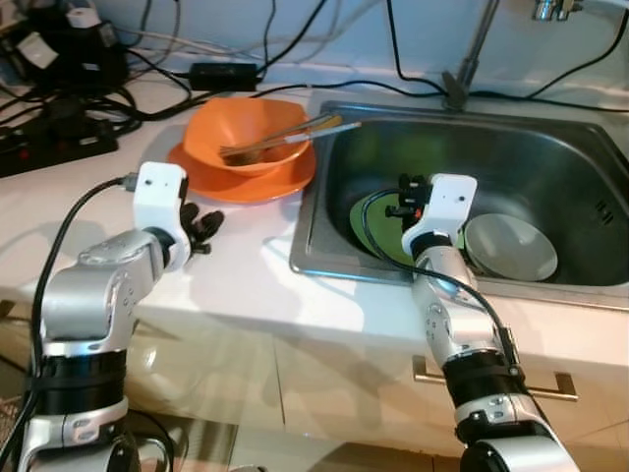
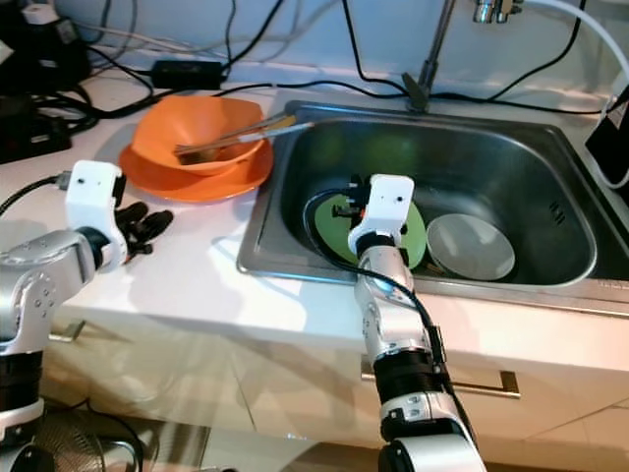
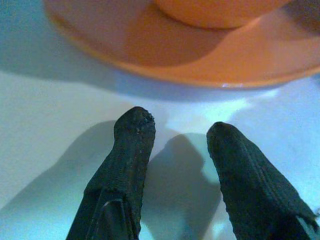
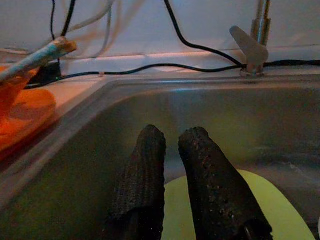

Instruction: Kitchen organization

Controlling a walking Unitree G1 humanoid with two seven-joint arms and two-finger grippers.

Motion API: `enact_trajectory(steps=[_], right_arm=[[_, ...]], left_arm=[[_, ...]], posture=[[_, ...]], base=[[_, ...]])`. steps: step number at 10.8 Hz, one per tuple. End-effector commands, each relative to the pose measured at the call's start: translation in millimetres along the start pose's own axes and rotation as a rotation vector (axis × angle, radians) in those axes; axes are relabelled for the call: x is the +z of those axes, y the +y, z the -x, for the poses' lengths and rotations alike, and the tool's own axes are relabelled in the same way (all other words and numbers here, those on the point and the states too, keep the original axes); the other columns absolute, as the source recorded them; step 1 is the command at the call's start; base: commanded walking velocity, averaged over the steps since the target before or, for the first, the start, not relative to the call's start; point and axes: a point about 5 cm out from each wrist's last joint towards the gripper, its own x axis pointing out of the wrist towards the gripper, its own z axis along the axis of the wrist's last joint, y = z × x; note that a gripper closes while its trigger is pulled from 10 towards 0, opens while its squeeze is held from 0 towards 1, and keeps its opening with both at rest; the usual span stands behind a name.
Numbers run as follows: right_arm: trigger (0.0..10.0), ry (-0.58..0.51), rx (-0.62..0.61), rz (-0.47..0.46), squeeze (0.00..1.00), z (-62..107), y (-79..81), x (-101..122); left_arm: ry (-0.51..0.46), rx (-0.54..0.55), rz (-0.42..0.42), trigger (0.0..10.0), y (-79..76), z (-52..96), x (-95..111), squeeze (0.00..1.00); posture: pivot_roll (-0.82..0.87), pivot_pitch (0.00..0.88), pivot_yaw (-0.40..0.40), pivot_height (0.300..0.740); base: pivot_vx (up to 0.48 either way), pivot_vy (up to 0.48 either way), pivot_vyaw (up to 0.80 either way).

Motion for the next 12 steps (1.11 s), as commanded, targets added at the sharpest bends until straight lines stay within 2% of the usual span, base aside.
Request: enact_trajectory(steps=[1, 2, 4, 5, 8, 10, 12], right_arm=[[10.0, 0.002, 0.003, -0.011, 0.00, -0.2, -1.0, -1.4], [10.0, 0.003, 0.000, -0.012, 0.00, 0.5, -2.0, -2.4], [10.0, 0.006, -0.006, -0.013, 0.00, 2.2, -2.3, -5.3], [10.0, 0.008, -0.005, -0.016, 0.00, 4.0, -1.2, -7.3], [10.0, 0.009, -0.015, -0.019, 0.00, 10.9, -1.8, -10.1], [10.0, 0.013, -0.031, -0.019, 0.00, 16.1, -4.0, -12.3], [10.0, 0.013, -0.037, -0.018, 0.00, 19.1, -4.7, -12.7]], left_arm=[[0.010, 0.033, -0.006, 10.0, 5.1, 4.4, -1.6, 0.00], [-0.034, 0.044, -0.028, 10.0, 3.9, 7.5, 6.6, 0.00], [-0.158, 0.028, -0.055, 10.0, -8.0, 13.5, 32.3, 0.00], [-0.175, 0.016, -0.064, 10.0, -12.2, 12.0, 35.3, 0.00], [-0.164, -0.050, -0.068, 10.0, -25.5, 2.5, 35.6, 0.00], [-0.140, -0.131, -0.067, 10.0, -41.7, -13.7, 32.3, 0.00], [-0.136, -0.149, -0.067, 10.0, -46.1, -22.4, 32.6, 0.00]], posture=[[0.29, 0.044, -0.019, 0.740], [0.29, 0.048, -0.018, 0.740], [0.29, 0.060, -0.014, 0.740], [0.29, 0.066, -0.008, 0.740], [0.26, 0.090, 0.015, 0.740], [0.23, 0.102, 0.035, 0.740], [0.22, 0.105, 0.041, 0.740]], base=[[0.000, 0.000, 0.00], [0.000, 0.000, 0.00], [0.000, 0.000, 0.00], [0.000, 0.000, 0.00], [0.000, 0.000, 0.00], [0.000, 0.000, 0.00], [0.000, 0.000, 0.00]])
